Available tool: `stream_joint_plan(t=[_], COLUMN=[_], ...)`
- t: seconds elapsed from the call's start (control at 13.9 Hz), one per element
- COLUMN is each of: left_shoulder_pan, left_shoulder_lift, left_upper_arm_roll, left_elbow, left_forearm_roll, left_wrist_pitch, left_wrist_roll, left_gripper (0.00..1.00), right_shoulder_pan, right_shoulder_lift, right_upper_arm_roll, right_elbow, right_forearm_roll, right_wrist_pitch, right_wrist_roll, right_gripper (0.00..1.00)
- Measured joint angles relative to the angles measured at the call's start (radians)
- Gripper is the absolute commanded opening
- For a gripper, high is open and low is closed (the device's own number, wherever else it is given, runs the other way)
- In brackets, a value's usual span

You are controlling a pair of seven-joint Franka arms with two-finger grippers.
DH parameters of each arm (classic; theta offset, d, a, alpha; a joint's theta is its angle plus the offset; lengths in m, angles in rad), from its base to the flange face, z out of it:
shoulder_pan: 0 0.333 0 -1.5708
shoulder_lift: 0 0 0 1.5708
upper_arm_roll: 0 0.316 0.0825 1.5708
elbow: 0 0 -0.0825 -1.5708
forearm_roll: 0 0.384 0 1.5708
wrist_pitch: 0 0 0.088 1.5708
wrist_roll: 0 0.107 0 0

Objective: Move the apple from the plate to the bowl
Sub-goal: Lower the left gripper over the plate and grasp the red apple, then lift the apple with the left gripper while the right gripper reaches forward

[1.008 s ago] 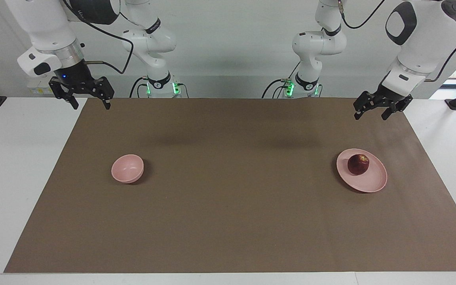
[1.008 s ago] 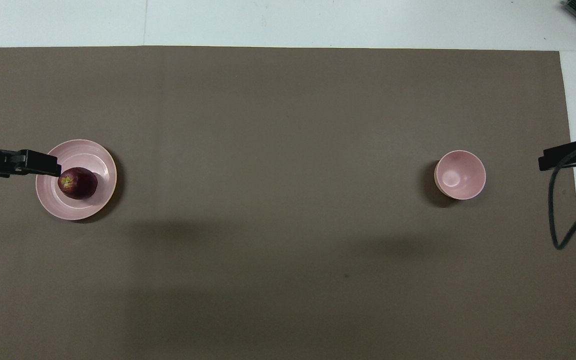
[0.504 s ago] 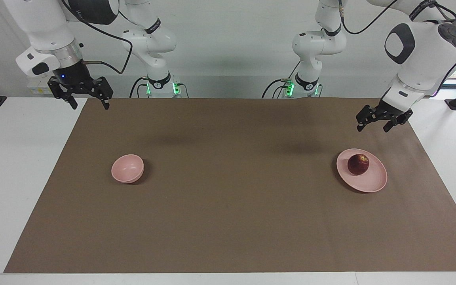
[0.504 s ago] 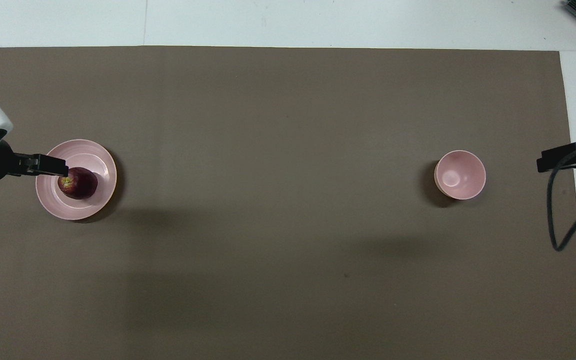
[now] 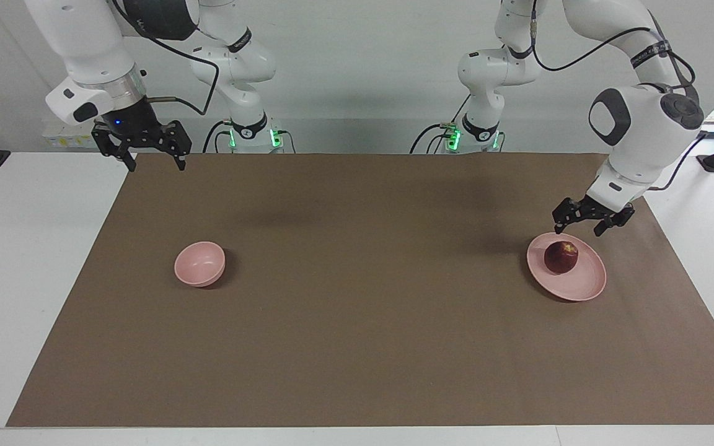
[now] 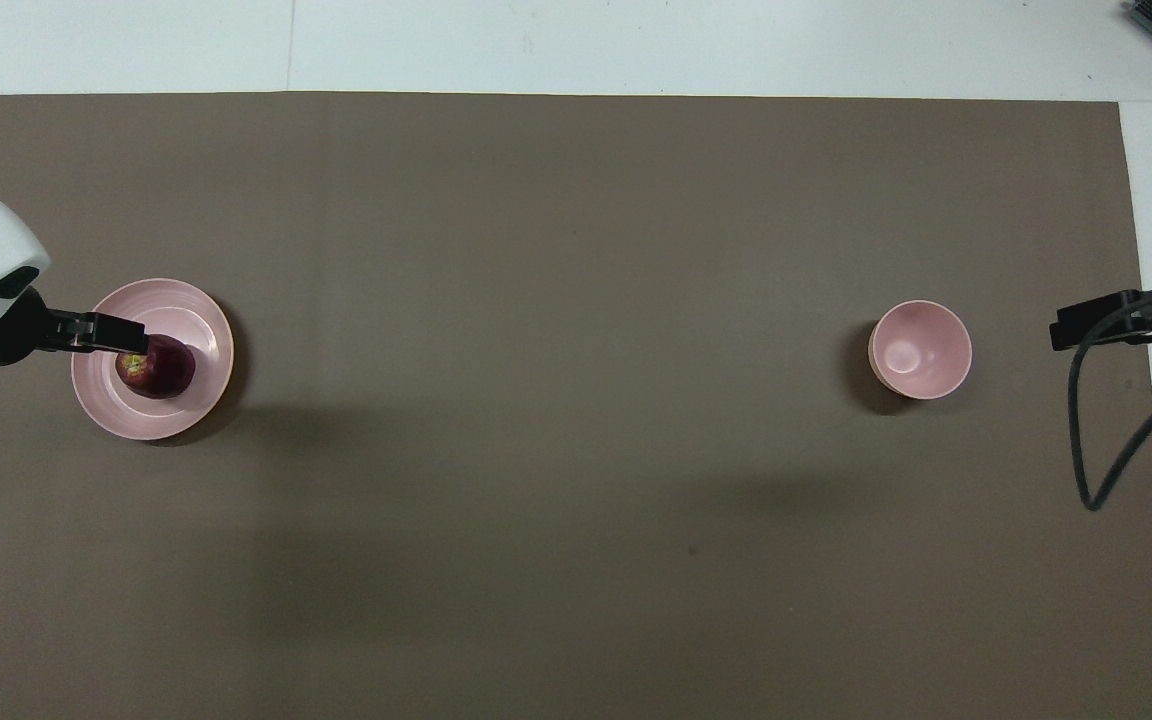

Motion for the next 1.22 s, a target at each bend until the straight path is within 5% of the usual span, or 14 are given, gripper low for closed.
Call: stream_joint_plan(t=[0.79,0.86,0.94,1.01,1.22], left_shoulder_pan=[0.019,0.019,0.019,0.019,0.019], left_shoulder_lift=[0.095,0.101,0.107,0.112,0.112], left_upper_arm_roll=[-0.007,-0.006,-0.006,-0.006,-0.007], left_elbow=[-0.091,-0.098,-0.101,-0.103,-0.102], left_forearm_roll=[0.0,0.0,0.0,0.0,0.0], left_wrist_pitch=[0.186,0.191,0.197,0.2,0.2], left_wrist_roll=[0.022,0.022,0.022,0.022,0.022], left_gripper=[1.0,0.89,0.2,0.0,0.0], right_shoulder_pan=[0.0,0.0,0.0,0.0,0.0], right_shoulder_lift=[-0.011,-0.011,-0.011,-0.011,-0.011], right_upper_arm_roll=[0.0,0.0,0.0,0.0,0.001], right_elbow=[-0.014,-0.015,-0.016,-0.017,-0.019], right_forearm_roll=[0.006,0.006,0.006,0.007,0.007], right_wrist_pitch=[0.0,0.0,0.0,0.0,0.0], right_wrist_roll=[0.0,0.0,0.0,0.0,0.0], right_gripper=[1.0,1.0,1.0,1.0,1.0])
